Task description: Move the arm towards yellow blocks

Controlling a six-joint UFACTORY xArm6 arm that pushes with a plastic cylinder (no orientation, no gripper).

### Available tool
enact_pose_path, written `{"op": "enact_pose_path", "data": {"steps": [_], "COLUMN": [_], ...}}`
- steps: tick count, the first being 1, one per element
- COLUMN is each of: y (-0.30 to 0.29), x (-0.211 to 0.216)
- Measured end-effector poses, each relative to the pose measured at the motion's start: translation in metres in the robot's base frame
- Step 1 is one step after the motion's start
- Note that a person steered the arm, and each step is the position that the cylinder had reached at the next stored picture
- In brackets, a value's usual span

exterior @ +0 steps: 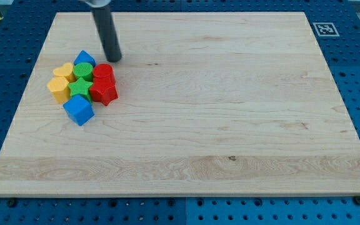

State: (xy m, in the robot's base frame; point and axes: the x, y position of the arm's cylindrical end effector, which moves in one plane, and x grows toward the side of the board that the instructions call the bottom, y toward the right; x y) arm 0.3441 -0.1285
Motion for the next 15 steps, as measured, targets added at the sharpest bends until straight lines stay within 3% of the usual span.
{"op": "enact_pose_path", "data": {"steps": [2, 3, 4, 5, 6, 8, 9, 11, 13, 14, 15], "y": [0.075, 0.077, 0.077, 0.072, 0.040, -0.067, -0.114, -0.175, -0.151, -0.151, -0.151], "x": [0.024, 0.052, 0.045, -0.011, -0.040, -0.136, -0.151, -0.151, -0.084, -0.079, -0.026]}}
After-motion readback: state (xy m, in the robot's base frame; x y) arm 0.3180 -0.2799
